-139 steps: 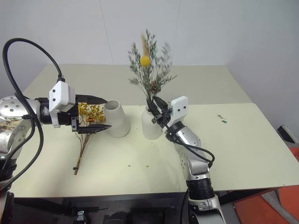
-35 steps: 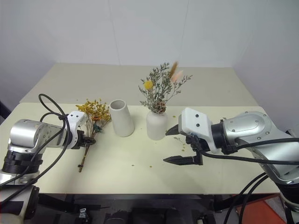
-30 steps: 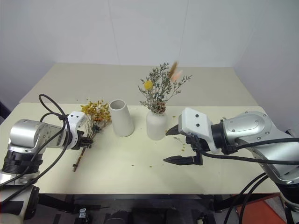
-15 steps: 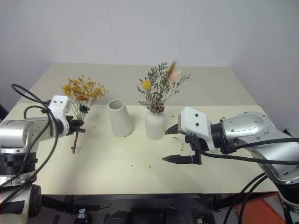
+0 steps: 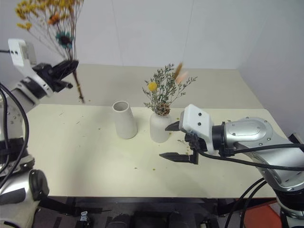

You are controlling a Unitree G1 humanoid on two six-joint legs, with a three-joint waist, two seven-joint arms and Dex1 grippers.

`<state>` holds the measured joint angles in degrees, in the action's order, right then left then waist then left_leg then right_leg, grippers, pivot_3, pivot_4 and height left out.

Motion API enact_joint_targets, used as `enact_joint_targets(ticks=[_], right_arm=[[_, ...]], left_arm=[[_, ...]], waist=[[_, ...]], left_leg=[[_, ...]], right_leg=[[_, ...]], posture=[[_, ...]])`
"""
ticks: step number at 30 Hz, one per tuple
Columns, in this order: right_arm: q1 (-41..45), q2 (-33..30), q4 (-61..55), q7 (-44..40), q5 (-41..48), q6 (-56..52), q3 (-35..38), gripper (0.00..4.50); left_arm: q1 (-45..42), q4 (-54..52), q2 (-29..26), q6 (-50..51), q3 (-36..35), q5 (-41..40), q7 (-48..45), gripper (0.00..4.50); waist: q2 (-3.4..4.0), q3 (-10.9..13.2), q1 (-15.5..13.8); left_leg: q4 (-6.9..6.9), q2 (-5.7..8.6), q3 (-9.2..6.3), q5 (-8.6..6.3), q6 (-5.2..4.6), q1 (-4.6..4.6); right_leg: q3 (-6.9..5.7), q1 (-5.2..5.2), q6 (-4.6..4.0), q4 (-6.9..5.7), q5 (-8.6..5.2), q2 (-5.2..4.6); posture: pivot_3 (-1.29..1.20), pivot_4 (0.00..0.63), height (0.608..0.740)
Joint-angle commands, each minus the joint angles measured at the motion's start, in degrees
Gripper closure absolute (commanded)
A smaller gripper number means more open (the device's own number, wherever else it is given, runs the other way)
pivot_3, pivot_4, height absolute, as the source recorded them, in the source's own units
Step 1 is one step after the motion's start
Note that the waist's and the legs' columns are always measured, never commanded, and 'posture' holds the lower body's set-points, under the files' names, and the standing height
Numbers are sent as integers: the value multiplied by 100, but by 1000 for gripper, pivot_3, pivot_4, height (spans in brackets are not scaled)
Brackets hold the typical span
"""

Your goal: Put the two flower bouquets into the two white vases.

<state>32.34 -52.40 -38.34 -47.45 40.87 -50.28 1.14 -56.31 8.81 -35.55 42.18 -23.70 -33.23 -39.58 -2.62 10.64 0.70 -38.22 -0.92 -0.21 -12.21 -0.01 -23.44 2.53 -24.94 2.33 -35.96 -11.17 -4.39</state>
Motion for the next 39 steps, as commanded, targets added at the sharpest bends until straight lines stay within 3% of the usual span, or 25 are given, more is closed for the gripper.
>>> enact_joint_targets(ticks=[1, 10, 17, 22, 27, 39], right_arm=[[-62, 252, -373, 686, 342, -313, 493, 0], [-570, 702, -1041, 1790, 518, -538, 588, 0], [-804, 731, -1196, 2193, 493, -479, 601, 0], [-918, 689, -1271, 2315, 542, -473, 644, 0], [-997, 611, -1315, 2340, 633, -497, 697, 0], [-955, 489, -1184, 2262, 714, -463, 639, 0]], left_arm=[[-389, 515, 86, -598, 171, -157, -634, 4481], [-1148, 2574, 437, -1660, 315, -439, -2842, 4481], [-1569, 3797, 627, -2424, 732, 45, -3842, 4481], [-1471, 4255, 748, -3074, 958, 397, -4294, 4481], [-1399, 4708, 831, -3561, 881, 555, -4160, 4481], [-811, 4592, 926, -4105, 1042, 801, -4356, 4481]], waist=[[0, 0, 10], [-1, -1, 10], [-1, -1, 9], [-1, -1, 19], [-1, -1, 22], [-1, -1, 18]], left_leg=[[0, 0, 1, 0, 0, 1], [-2, 0, 0, 0, -1, -4], [-5, 0, -1, 0, -1, -6], [-5, -1, -2, 0, -2, -10], [-5, -1, -3, 0, -2, -10], [-6, -2, -6, 0, -2, -11]], right_leg=[[2, 0, 0, -1, 0, 0], [1, -1, 1, -1, 1, 2], [-1, 0, 2, -1, 0, 3], [0, -2, 2, 0, 1, 4], [-1, -2, 3, 0, 1, 4], [-2, -2, 4, 0, 1, 4]], posture=[[0, 150, 740], [0, 150, 740], [0, 150, 740], [0, 150, 740], [0, 150, 740], [0, 150, 740]])
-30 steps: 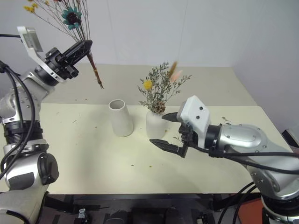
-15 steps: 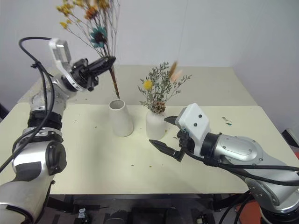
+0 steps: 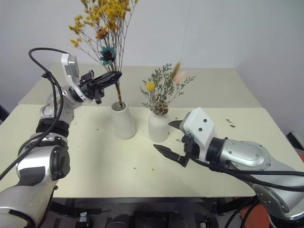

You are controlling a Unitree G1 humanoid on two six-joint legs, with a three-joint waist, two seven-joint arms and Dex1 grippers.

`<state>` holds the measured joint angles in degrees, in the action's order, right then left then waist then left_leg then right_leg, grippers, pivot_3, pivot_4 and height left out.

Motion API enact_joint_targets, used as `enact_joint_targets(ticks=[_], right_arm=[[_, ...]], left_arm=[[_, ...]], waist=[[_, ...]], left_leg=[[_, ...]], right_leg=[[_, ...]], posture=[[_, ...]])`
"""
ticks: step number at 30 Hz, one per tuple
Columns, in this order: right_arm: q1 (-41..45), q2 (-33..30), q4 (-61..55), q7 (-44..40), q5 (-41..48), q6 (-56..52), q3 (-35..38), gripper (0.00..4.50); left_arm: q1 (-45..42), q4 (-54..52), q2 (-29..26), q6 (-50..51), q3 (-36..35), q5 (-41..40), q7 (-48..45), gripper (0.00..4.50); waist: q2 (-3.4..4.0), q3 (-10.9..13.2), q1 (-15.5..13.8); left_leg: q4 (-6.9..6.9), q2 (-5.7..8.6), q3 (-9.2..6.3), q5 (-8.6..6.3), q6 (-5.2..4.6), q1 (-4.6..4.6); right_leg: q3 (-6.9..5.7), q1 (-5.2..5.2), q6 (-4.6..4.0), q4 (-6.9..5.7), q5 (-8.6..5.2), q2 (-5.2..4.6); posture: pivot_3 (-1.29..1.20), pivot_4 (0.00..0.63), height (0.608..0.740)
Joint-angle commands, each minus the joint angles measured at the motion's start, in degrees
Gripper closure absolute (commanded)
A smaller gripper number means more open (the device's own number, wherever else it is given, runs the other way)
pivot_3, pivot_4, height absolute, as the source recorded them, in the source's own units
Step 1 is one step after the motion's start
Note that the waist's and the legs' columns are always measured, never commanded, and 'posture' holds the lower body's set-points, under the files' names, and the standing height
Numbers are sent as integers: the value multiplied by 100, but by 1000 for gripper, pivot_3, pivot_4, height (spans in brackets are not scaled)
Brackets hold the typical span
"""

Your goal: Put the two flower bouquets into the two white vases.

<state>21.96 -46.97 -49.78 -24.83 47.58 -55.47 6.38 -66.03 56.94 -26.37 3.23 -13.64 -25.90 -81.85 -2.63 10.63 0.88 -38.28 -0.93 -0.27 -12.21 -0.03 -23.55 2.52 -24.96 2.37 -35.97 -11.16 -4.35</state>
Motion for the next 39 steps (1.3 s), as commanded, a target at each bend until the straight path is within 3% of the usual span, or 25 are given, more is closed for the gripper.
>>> enact_joint_targets(ticks=[1, 13, 16, 21, 28, 35, 39], right_arm=[[85, -49, -36, -3, 42, 58, 104, 0], [35, -40, 61, -130, -56, 135, 26, 0], [55, -33, 96, -152, -98, 157, -1, 0], [47, -36, 113, -165, -134, 164, 9, 0], [-19, -37, 98, -143, -160, 160, 69, 0], [134, 48, 309, -257, -286, 307, -117, 0], [209, 74, 396, -343, -375, 371, -215, 0]], left_arm=[[245, -245, 4, -240, 47, 85, -160, 4481], [471, -233, 8, -614, -41, 99, -80, 4481], [503, -315, 9, -647, -78, 29, -161, 3782], [670, -743, -43, -562, -119, -88, -307, 2216], [1593, -2277, -533, 28, 48, -185, -464, 25], [1446, -2187, -631, 138, -95, 85, 1012, 25], [1377, -2278, -569, 124, -146, -48, 1197, 25]], waist=[[0, 0, 2], [0, 0, -15], [0, 0, -10], [0, 0, -3], [0, 0, 32], [0, 0, -40], [0, 0, -20]], left_leg=[[0, 0, 0, 0, 0, 0], [-5, 0, -6, 0, 0, -11], [-5, 0, -6, 0, 0, -11], [-5, 0, -6, 0, 0, -11], [-4, -5, -6, 0, 0, -7], [-8, -2, -8, 0, 0, -3], [-9, -2, -10, 0, 0, -9]], right_leg=[[0, 0, 0, 0, 0, 0], [-6, -3, 1, 1, 1, -1], [-6, -3, 1, 1, 1, 0], [-6, -3, 0, 1, 1, 0], [-4, -4, 0, -2, 1, 3], [-8, 3, 2, 1, 0, 0], [-10, 2, 2, 4, 1, 0]], posture=[[0, 150, 740], [0, 150, 740], [0, 150, 740], [0, 150, 740], [0, 150, 740], [0, 150, 740], [0, 150, 740]])
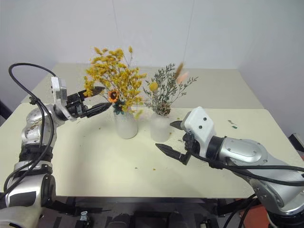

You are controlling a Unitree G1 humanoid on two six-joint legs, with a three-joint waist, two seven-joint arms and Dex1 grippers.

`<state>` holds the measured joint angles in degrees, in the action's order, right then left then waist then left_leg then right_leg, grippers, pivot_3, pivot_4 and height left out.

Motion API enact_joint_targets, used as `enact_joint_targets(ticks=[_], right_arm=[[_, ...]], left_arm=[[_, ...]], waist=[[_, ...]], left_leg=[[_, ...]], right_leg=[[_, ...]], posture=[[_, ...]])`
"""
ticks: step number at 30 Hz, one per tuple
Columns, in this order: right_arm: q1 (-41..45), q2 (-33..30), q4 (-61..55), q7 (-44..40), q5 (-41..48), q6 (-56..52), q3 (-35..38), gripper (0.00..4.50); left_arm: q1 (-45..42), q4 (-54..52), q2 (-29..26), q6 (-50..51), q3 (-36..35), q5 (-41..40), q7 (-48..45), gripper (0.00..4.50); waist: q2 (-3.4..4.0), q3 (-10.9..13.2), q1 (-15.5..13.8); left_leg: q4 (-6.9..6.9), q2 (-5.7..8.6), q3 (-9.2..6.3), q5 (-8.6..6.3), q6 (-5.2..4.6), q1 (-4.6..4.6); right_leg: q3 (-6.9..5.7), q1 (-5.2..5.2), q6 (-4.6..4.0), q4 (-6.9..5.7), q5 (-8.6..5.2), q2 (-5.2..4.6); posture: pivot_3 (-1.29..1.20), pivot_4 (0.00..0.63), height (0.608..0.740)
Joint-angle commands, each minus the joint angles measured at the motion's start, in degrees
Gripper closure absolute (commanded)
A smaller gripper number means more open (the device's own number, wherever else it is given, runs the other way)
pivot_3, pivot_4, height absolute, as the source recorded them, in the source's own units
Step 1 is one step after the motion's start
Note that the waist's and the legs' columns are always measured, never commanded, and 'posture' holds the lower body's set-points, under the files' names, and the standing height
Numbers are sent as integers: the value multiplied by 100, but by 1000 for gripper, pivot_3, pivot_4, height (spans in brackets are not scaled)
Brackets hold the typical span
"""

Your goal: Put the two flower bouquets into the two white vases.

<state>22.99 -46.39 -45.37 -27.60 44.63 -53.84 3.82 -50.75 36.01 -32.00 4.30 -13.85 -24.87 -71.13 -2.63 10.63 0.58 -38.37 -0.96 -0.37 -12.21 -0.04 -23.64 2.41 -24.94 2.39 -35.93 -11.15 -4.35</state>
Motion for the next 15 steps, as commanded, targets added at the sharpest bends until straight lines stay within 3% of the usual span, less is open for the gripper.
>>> enact_joint_targets(ticks=[1, 8, 15], right_arm=[[118, 19, -36, -71, -98, 212, 26, 0], [21, -23, -120, -34, -222, 168, 26, 0], [-158, -53, -224, 8, -163, 146, 217, 0]], left_arm=[[-144, -217, -15, 74, -117, -160, 174, 25], [528, -850, -525, 281, -212, -489, -477, 25], [1216, -1266, -1234, 588, -831, -919, -487, 25]], waist=[[0, 0, 14], [0, 0, 93], [0, 0, 54]], left_leg=[[0, 0, 0, 0, 0, 0], [4, -3, 3, 0, 0, 8], [4, -5, 3, 0, 0, 8]], right_leg=[[0, -1, 0, 0, 0, 1], [5, -2, -2, -4, 0, 3], [3, -3, -1, -3, 0, 2]], posture=[[0, 150, 740], [0, 150, 740], [0, 150, 740]])
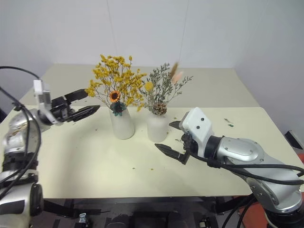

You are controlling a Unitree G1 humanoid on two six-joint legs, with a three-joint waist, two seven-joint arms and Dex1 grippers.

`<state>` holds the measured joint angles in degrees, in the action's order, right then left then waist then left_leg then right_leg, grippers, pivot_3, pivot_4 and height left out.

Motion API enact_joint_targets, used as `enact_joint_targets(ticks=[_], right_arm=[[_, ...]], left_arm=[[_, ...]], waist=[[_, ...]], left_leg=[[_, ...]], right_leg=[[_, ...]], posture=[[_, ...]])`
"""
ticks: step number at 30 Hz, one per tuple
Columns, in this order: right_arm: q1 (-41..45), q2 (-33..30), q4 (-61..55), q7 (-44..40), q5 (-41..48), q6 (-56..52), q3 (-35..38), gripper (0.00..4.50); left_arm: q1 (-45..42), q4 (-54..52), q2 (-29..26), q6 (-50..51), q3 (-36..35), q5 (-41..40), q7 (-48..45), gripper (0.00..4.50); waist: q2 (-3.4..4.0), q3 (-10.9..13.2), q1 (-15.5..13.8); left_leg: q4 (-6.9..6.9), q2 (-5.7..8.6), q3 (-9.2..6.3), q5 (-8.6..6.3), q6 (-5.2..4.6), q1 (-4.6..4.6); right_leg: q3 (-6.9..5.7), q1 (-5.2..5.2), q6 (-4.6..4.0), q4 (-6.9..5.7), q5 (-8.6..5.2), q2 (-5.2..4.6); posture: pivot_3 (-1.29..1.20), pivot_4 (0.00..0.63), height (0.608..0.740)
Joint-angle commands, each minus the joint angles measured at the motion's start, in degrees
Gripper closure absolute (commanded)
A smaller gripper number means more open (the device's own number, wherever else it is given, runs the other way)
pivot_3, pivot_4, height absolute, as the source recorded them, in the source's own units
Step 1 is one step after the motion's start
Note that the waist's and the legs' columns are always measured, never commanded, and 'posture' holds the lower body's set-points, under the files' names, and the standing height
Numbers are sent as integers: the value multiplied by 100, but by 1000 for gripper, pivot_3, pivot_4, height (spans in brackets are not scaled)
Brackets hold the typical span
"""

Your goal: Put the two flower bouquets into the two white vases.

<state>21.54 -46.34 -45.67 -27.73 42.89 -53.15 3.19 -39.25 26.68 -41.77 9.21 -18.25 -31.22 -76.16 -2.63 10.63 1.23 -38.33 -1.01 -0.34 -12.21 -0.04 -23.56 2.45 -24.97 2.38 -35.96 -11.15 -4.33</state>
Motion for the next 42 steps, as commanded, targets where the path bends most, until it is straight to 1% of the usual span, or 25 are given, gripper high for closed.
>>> enact_joint_targets(ticks=[1, 4, 7, 10, 11, 15, 20, 26, 30, 38, 42], right_arm=[[-71, -76, -199, -3, 27, 91, 330, 0], [-270, -170, -198, -103, 95, 110, 575, 0], [-706, -414, -96, -404, 169, 161, 1154, 0], [-1025, -675, 17, -690, 119, 231, 1503, 0], [-1114, -788, 75, -818, 120, 231, 1656, 0], [-1462, -1226, 316, -1369, 162, 214, 2352, 0], [-1901, -1670, 529, -1858, 11, 133, 3149, 0], [-2107, -1721, 664, -2078, 32, 75, 3978, 0], [-2206, -1799, 743, -2197, -54, 92, 4138, 0], [-2136, -1860, 852, -2241, -99, 133, 4123, 0], [-2136, -1836, 836, -2222, -121, 156, 4077, 0]], left_arm=[[213, -482, -392, 164, -490, -328, 23, 25], [716, -1033, -698, 362, -606, -419, -94, 25], [1256, -1675, -950, 517, -706, -521, -192, 25], [1504, -2044, -1094, 594, -773, -609, -197, 25], [1535, -2115, -1142, 598, -770, -613, -199, 25], [1549, -2226, -1268, 528, -685, -543, -226, 25], [1635, -2359, -1199, 284, -470, -328, -164, 25], [1606, -2286, -1155, 131, -400, -177, -16, 25], [1600, -2295, -1210, 118, -428, -228, -50, 25], [1516, -2334, -1281, 127, -541, -324, 14, 25], [1490, -2286, -1352, 205, -471, -411, -174, 25]], waist=[[0, 0, -18], [0, 0, -28], [0, 0, -64], [-2, -1, -91], [-2, -1, -90], [-1, -1, -72], [-1, -2, -62], [-1, -2, -52], [-1, -2, -54], [-2, -2, -53], [-1, -2, -54]], left_leg=[[0, 0, 0, 0, 0, 0], [1, -1, 1, 0, 0, -1], [2, 0, 4, 0, 0, -2], [1, -2, 5, 0, 0, 5], [1, -4, 6, 0, 0, 10], [5, -7, 15, 0, 0, 21], [6, -7, 17, -1, 0, 22], [7, -8, 19, -1, 0, 24], [7, -7, 19, -1, 0, 22], [7, -7, 19, -1, 0, 23], [7, -7, 19, -1, 1, 23]], right_leg=[[0, 0, 0, 0, 0, 0], [-1, 0, 0, 2, -1, 0], [-1, 2, 0, 7, -1, -6], [-4, 9, 12, 9, -8, -5], [-4, 12, 31, 8, -21, -4], [1, 16, 33, 9, -25, -3], [1, 17, 34, 11, -26, -2], [3, 19, 36, 11, -27, -1], [3, 19, 36, 12, -27, -2], [3, 19, 37, 13, -27, -2], [2, 19, 37, 12, -27, -2]], posture=[[0, 150, 740], [0, 150, 740], [0, 150, 740], [0, 150, 740], [0, 150, 740], [0, 150, 740], [0, 150, 740], [0, 150, 740], [0, 150, 740], [0, 150, 740], [0, 150, 740]])
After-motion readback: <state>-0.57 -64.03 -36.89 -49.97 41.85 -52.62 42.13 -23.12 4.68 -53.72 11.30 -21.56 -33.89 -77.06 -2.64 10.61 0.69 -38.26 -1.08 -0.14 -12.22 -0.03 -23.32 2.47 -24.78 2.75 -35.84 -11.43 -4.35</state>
